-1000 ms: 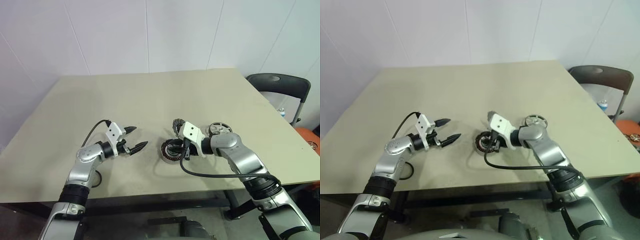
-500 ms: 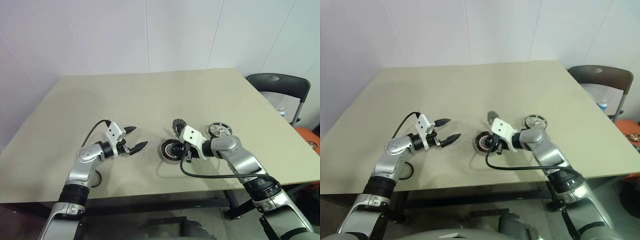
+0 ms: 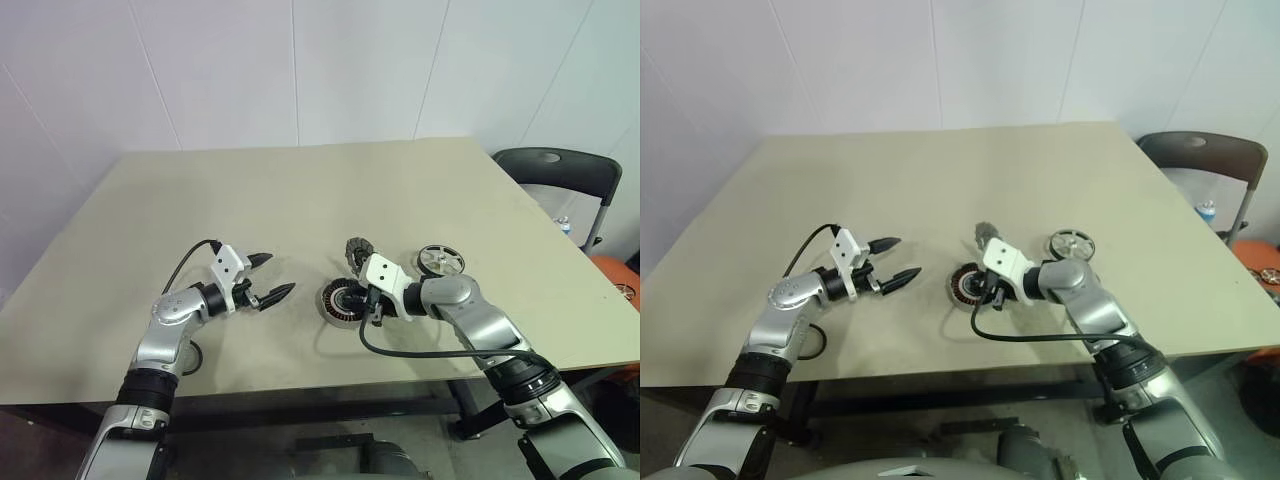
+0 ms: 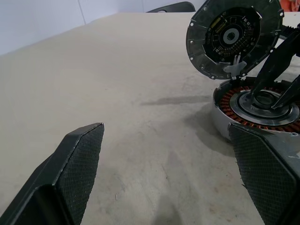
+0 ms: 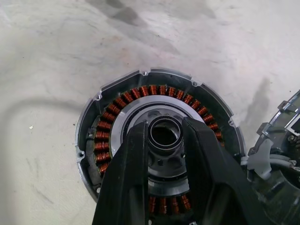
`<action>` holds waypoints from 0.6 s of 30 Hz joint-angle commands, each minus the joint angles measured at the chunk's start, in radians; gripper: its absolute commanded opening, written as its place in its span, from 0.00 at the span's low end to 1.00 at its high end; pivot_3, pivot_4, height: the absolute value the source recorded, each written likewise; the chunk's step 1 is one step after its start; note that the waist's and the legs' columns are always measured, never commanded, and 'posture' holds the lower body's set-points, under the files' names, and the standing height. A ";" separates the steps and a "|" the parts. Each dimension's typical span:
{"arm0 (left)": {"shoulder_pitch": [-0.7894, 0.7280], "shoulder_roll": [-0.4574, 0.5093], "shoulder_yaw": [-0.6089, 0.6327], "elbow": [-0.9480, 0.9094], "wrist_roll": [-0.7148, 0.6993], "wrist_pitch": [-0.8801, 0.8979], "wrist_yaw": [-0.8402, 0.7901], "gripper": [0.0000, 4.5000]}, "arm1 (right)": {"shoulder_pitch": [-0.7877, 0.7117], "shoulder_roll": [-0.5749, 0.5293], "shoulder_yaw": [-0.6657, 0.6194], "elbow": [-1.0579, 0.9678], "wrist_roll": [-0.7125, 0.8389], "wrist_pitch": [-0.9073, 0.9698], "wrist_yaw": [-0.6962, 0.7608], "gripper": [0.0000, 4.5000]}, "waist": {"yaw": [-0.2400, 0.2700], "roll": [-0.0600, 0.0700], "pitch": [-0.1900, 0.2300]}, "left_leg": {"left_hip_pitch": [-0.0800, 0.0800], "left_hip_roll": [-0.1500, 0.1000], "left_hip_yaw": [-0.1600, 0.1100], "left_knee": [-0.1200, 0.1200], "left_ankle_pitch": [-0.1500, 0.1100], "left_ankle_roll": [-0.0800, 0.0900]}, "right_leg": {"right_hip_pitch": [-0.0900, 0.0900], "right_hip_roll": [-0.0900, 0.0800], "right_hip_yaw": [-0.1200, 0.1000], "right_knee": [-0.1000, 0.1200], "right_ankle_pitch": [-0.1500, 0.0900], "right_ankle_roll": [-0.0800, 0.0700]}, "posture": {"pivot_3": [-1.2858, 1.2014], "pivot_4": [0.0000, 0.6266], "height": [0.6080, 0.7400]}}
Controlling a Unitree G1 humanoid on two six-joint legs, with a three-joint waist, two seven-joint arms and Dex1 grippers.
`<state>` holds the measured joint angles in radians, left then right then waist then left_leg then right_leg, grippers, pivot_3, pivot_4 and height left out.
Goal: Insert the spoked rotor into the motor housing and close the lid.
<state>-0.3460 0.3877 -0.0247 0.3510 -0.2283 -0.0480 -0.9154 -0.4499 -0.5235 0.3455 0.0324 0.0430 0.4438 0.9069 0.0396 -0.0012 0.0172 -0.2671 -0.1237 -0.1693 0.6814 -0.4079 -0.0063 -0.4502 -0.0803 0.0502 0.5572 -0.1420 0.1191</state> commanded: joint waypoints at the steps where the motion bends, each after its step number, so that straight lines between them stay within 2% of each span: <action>1: -0.001 0.007 0.000 -0.038 -0.003 -0.003 -0.004 1.00 | 0.003 0.003 -0.009 0.014 -0.015 0.002 -0.018 0.15 | 0.000 0.000 0.000 | 0.000 0.000 0.000 0.000 0.000 0.000 | 0.000 0.000 0.000 0.000 0.000 0.000 | 0.52 0.00 1.00; 18: 0.002 0.009 -0.001 -0.041 -0.001 -0.005 -0.005 1.00 | 0.012 -0.033 -0.008 0.018 -0.025 0.018 -0.006 0.15 | 0.001 0.000 0.000 | 0.001 0.000 0.000 0.000 0.000 0.000 | 0.001 0.000 0.000 0.000 0.000 0.000 | 0.52 0.00 1.00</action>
<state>-0.3331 0.3879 -0.0254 0.3496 -0.2279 -0.0479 -0.9166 -0.4451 -0.5313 0.3455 0.0311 0.0436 0.4447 0.9080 0.0403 -0.0015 0.0168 -0.2663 -0.1237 -0.1694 0.6819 -0.4079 -0.0063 -0.4489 -0.0803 0.0502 0.5573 -0.1418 0.1189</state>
